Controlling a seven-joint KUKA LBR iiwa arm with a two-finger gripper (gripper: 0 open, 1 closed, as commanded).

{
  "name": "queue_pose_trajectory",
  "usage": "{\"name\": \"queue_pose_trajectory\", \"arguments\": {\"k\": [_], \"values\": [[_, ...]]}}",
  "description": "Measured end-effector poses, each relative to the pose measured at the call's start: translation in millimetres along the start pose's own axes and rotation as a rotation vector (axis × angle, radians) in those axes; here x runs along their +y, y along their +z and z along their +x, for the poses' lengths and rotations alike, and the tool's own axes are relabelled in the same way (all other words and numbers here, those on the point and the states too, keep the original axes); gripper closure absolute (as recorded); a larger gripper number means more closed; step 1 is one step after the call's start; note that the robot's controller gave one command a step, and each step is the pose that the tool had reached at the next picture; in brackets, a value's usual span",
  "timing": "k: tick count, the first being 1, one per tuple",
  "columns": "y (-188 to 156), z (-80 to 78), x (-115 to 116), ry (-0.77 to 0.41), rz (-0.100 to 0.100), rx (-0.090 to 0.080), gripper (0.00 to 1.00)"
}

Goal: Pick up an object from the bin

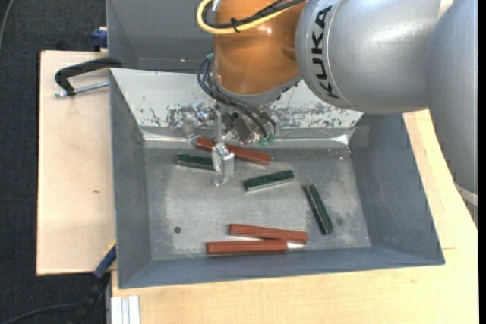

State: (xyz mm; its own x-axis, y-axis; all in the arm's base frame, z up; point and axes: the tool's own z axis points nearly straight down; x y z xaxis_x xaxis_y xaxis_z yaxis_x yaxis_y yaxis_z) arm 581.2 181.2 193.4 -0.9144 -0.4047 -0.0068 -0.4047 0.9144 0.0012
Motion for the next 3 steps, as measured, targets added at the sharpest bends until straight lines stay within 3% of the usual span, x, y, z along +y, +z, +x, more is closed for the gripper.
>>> {"name": "queue_pose_trajectory", "arguments": {"k": [1, 2, 3], "values": [[124.5, 12.2, -51.5, 0.049, -0.001, 0.003, 0.00], [120.6, 10.7, -50.5, 0.047, 0.000, 0.000, 1.00], [-61.3, 38.4, -75.5, -0.154, 0.005, -0.008, 1.00]]}}
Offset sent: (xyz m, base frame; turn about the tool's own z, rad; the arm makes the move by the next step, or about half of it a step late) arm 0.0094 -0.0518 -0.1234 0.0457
